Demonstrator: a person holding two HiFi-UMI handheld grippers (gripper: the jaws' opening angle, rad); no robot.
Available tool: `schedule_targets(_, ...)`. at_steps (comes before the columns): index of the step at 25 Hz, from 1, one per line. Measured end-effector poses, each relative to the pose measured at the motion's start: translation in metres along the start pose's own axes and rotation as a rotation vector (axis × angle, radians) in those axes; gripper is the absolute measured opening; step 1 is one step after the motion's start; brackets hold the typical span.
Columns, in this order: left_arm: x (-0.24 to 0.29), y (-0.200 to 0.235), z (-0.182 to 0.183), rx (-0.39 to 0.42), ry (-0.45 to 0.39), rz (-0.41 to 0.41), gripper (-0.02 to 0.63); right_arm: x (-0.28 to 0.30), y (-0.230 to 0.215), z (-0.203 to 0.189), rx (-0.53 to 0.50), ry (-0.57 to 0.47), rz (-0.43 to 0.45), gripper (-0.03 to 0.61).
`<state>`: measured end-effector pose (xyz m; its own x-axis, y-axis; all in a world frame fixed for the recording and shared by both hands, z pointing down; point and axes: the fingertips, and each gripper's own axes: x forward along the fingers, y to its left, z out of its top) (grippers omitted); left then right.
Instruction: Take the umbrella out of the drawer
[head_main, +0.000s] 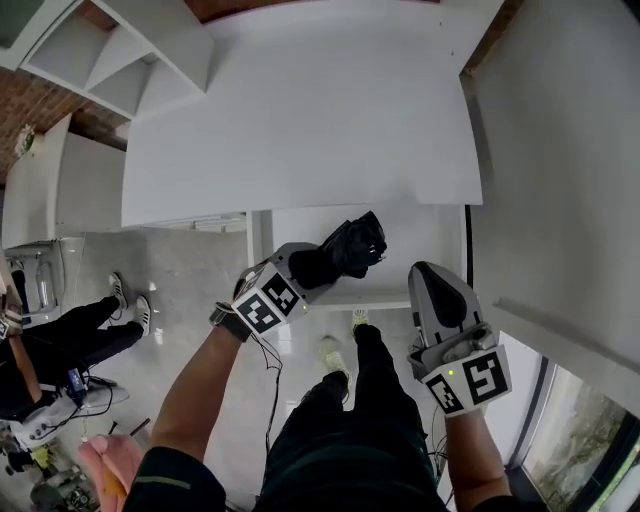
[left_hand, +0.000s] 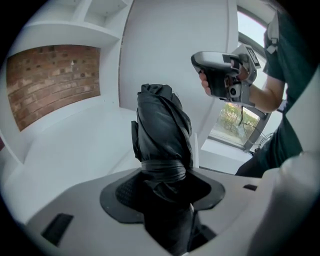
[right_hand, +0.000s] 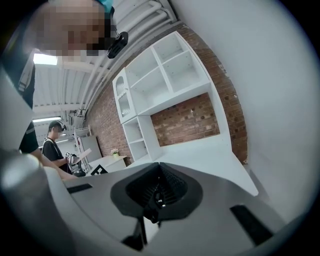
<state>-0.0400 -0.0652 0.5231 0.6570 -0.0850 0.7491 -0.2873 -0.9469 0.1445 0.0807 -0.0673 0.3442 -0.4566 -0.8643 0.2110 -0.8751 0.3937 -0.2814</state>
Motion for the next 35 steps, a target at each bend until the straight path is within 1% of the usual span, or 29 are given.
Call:
schedule_targets(2,-0.014,-0.005,0.006,-0.05,-0.046,0.01,0.235,-0.004,0.006,0.008,-0.003,-0.001,0.0,0.005)
schedule_targets(6,-0.039,-0.02,0.016,-0.122,-0.122,0.032,0.235,-0.015,0.018,0.018,-0.016,0.006,0.001,0.005)
schedule_targets(9,-0.056,-0.03,0.028,-0.18,-0.197,0.041,0.235,-0.022,0.029,0.025,-0.034,0.006,0.005,0.005)
schedule_targets(15,-0.101,-0.048,0.061,-0.235,-0.321,0.082,0.235,-0.035,0.052,0.06,-0.09,-0.024,0.014,0.005)
schedule_targets(19,-0.143,-0.051,0.08,-0.267,-0.412,0.134,0.236,-0.044,0.068,0.081,-0.129,-0.06,0.014,0.005)
schedule_targets(22,-0.176,-0.058,0.092,-0.3,-0.482,0.163,0.236,-0.052,0.08,0.092,-0.138,-0.082,0.01,0.005)
schedule_targets(24,-0.195,-0.066,0.099,-0.304,-0.518,0.177,0.236,-0.058,0.087,0.099,-0.144,-0.094,0.005,0.005)
schedule_targets(28,-0.23,-0.07,0.115,-0.28,-0.584,0.216,0.236,-0.062,0.099,0.122,-0.177,-0.142,0.009,0.005)
schedule_targets(33,-0.268,-0.088,0.119,-0.307,-0.64,0.261,0.236,-0.083,0.116,0.137,-0.207,-0.163,0.008,0.005)
schedule_targets(35,-0.284,-0.092,0.123,-0.302,-0.666,0.289,0.236,-0.088,0.12,0.147,-0.222,-0.18,0.002,0.005)
